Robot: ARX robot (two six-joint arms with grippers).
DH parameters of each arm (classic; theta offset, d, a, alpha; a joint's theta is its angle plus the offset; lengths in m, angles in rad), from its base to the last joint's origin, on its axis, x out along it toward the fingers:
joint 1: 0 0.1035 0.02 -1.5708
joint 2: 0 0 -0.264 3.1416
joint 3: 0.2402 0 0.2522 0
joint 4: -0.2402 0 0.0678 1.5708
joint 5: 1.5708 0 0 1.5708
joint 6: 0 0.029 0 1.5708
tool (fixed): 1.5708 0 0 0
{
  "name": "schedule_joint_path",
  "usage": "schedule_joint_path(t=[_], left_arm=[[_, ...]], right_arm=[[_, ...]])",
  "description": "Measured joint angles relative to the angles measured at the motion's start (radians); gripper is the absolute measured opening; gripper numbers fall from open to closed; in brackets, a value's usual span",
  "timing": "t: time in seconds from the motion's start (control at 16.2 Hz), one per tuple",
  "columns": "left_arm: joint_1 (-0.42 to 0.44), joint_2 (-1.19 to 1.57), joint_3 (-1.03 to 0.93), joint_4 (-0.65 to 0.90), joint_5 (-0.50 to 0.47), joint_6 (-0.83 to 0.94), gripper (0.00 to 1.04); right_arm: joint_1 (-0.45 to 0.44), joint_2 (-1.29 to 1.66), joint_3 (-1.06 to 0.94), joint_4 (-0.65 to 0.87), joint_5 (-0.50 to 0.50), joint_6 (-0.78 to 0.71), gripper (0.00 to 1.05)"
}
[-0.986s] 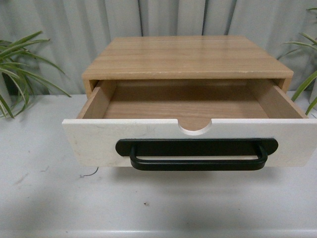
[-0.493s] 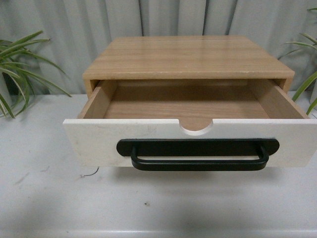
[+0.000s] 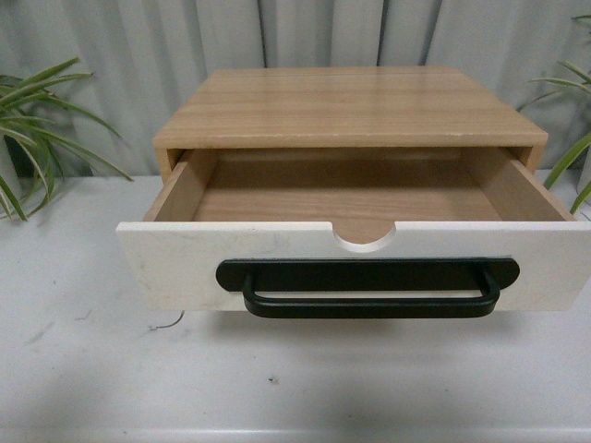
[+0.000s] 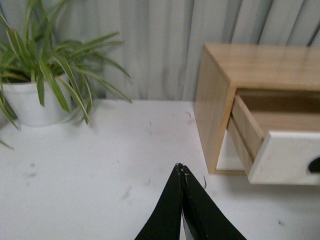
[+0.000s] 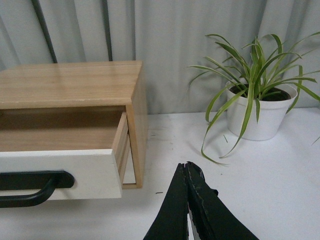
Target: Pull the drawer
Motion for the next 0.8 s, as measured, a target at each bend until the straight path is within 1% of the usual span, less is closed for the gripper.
schedule_joint_path(t=[0.06, 0.25, 0.31, 0.37, 0.49, 0.74, 0.8], left_arm=[[0.0, -0.069, 0.0, -0.024, -0.002, 0.0, 0.02], [0.0, -0.069, 0.0, -0.029, -0.002, 0.0, 0.02], [0.0, -0.069, 0.0, -0.02, -0.003, 0.0, 0.02], [0.0, -0.069, 0.0, -0.027, -0.002, 0.0, 0.02], [0.0, -0.069, 0.0, -0.024, -0.002, 0.0, 0.02], [0.0, -0.069, 0.0, -0.024, -0.002, 0.0, 0.02], [0.0, -0.069, 0.0, -0.024, -0.002, 0.0, 0.08]], right_arm=[[0.0, -0.015, 0.0, -0.012, 0.0, 0.0, 0.02], [0.0, -0.057, 0.0, -0.067, 0.0, 0.0, 0.02], [0.0, -0.167, 0.001, -0.22, 0.0, 0.0, 0.02], [0.0, -0.209, 0.003, -0.196, -0.001, 0.0, 0.02], [0.0, -0.206, 0.001, -0.222, 0.0, 0.0, 0.02], [0.0, -0.208, 0.001, -0.216, 0.0, 0.0, 0.02], [0.0, -0.208, 0.001, -0.216, 0.0, 0.0, 0.12]])
